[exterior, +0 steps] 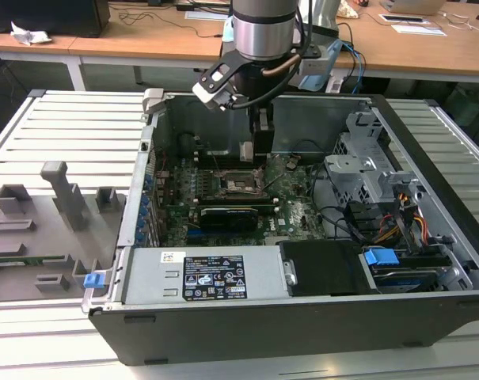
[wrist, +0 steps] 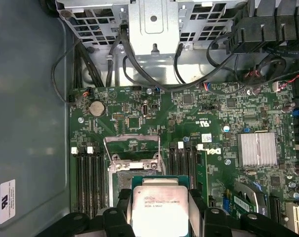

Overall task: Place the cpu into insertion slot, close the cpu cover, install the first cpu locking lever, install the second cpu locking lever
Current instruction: 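Place the cpu into insertion slot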

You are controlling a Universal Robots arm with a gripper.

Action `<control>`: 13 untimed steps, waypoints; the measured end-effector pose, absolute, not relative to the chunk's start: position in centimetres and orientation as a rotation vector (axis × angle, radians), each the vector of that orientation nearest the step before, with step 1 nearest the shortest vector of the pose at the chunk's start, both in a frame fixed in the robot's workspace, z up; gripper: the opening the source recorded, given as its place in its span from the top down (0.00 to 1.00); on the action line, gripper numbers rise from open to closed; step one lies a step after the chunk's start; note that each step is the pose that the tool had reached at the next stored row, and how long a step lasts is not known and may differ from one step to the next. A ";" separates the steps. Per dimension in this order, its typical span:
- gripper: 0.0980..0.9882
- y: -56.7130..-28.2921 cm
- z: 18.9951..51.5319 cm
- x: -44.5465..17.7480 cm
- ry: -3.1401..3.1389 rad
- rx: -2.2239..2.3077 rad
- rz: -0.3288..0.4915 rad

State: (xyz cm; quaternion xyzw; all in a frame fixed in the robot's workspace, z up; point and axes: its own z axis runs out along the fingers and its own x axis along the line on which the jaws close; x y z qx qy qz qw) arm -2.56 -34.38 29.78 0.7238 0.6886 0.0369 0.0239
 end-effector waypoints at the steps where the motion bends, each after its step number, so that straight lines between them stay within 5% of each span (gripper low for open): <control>1: 0.50 -34.4 29.7 -2.6 2.131 2.240 0.114; 13: 0.50 -34.4 29.3 -2.6 2.131 2.240 0.115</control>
